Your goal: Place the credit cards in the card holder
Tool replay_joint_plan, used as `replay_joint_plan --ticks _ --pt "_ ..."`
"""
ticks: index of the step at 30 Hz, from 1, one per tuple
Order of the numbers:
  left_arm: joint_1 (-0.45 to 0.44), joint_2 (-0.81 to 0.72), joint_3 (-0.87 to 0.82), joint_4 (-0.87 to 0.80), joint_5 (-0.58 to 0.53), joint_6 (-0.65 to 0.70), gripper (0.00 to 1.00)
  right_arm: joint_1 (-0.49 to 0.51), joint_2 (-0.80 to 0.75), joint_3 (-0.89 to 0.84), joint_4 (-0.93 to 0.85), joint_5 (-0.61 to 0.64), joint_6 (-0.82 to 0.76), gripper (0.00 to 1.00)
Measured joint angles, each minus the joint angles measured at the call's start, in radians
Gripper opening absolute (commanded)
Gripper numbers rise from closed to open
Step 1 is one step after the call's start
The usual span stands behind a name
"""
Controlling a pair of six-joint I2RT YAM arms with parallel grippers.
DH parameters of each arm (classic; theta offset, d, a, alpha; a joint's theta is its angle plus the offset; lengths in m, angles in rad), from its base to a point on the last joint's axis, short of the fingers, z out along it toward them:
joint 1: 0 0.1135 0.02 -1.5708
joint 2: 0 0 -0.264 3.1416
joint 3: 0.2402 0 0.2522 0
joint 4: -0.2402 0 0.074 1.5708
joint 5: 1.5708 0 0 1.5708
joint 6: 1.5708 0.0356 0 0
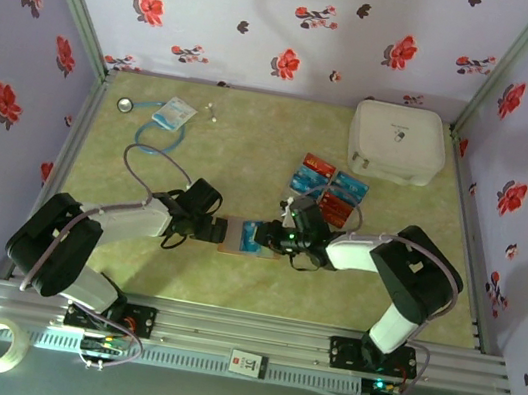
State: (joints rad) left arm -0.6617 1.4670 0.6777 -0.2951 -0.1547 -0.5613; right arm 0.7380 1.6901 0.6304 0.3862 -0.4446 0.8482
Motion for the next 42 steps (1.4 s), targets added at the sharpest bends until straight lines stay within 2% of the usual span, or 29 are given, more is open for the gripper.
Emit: replay_joint_plan --ticks 3,6,15,17,27,31,42 --pt "0.0 0.0 0.0 0.0 0.0 0.0 1.0 0.001 -0.012 0.021 -0.039 0.003 -0.018 0.47" --pt "0.0 -0.001 0.0 0.0 0.0 0.0 1.0 0.003 -0.032 0.043 -0.105 0.021 -0.046 0.54" --pt "0.073 -0.066 0.0 -0.023 0.02 -0.023 1.0 0.004 -0.085 0.14 -0.317 0.079 -0.122 0.57" --pt "0.082 -0.082 0.0 -0.033 0.02 -0.028 1.0 0.004 -0.101 0.165 -0.357 0.098 -0.142 0.55" --pt "0.051 -0.083 0.016 -0.158 -0.029 -0.034 1.0 0.02 -0.093 0.304 -0.621 0.279 -0.284 0.21" --pt "0.012 -0.043 0.055 -0.185 -0.056 -0.033 1.0 0.037 -0.048 0.325 -0.669 0.316 -0.318 0.17" --pt "-0.021 0.06 0.106 -0.207 -0.082 -0.026 1.0 0.064 0.011 0.332 -0.708 0.345 -0.344 0.16"
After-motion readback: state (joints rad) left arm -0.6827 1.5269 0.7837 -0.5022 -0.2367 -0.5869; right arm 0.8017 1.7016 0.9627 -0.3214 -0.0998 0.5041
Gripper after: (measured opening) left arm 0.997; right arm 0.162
